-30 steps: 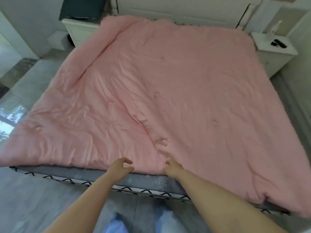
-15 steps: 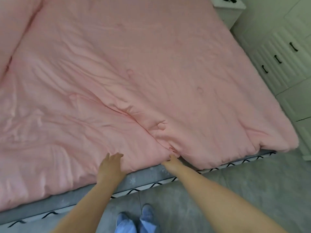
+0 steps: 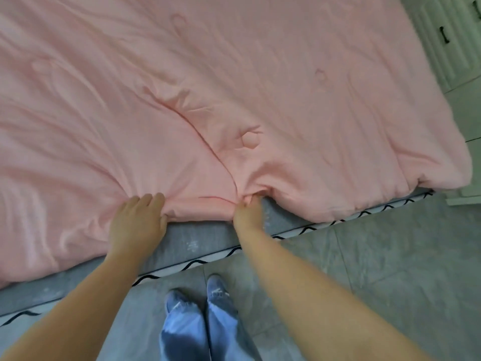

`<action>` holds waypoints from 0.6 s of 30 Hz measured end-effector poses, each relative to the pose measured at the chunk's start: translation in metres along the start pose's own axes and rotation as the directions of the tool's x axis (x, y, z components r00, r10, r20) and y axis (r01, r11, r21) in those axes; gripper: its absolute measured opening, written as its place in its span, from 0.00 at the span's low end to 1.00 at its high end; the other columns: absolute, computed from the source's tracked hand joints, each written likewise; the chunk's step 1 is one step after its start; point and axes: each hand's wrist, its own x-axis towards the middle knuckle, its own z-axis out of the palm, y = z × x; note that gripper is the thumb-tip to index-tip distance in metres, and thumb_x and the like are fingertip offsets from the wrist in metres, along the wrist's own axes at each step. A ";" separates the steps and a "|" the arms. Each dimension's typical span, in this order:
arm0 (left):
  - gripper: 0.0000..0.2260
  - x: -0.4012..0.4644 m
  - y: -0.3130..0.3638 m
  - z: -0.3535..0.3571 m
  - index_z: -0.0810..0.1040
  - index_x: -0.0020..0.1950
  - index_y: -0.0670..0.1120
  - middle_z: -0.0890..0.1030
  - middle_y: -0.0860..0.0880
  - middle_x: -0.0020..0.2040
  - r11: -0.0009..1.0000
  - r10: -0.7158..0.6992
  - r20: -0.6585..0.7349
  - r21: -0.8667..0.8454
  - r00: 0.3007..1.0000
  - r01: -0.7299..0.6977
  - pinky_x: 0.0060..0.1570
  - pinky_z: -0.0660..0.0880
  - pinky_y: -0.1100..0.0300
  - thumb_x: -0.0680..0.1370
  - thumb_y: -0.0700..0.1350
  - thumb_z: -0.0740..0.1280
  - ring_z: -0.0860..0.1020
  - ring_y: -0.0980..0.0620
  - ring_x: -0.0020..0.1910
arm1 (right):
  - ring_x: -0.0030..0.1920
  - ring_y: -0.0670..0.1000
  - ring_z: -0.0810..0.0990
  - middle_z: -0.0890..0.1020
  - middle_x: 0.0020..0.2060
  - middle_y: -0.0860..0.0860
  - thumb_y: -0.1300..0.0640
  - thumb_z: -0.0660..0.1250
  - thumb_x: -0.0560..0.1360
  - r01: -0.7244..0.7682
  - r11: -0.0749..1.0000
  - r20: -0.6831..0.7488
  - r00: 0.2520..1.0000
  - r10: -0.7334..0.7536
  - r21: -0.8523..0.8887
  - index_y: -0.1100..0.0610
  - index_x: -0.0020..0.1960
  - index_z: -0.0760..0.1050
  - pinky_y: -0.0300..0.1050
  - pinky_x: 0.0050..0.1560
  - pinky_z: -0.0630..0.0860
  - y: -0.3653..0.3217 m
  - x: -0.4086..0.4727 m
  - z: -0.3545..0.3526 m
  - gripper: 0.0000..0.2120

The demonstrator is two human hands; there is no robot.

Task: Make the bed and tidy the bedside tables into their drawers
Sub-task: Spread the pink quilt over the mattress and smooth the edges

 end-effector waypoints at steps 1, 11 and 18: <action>0.13 -0.007 -0.011 -0.007 0.75 0.43 0.42 0.77 0.42 0.34 0.999 -0.029 0.022 -0.019 0.999 0.030 0.31 0.67 0.53 0.70 0.49 0.57 0.76 0.40 0.32 | 0.63 0.60 0.75 0.77 0.63 0.59 0.60 0.58 0.80 0.031 0.994 0.104 0.994 -0.020 -0.108 0.59 0.68 0.71 0.46 0.59 0.70 0.008 -0.025 0.010 0.17; 0.18 -0.097 -0.108 -0.028 0.77 0.34 0.46 0.75 0.46 0.25 0.970 -0.215 0.205 0.163 0.955 0.183 0.31 0.69 0.55 0.67 0.55 0.52 0.75 0.44 0.25 | 0.62 0.60 0.76 0.78 0.62 0.62 0.65 0.55 0.78 0.241 0.857 0.493 0.870 0.017 -0.455 0.62 0.64 0.74 0.48 0.59 0.71 0.046 -0.138 0.066 0.17; 0.26 -0.110 -0.059 -0.035 0.71 0.66 0.52 0.74 0.52 0.62 0.962 -0.271 0.497 0.140 0.824 0.233 0.61 0.63 0.54 0.70 0.60 0.60 0.70 0.48 0.64 | 0.45 0.53 0.79 0.83 0.44 0.58 0.51 0.63 0.72 0.308 0.818 0.529 0.849 -0.005 -0.486 0.54 0.37 0.76 0.46 0.50 0.75 0.039 -0.123 0.024 0.09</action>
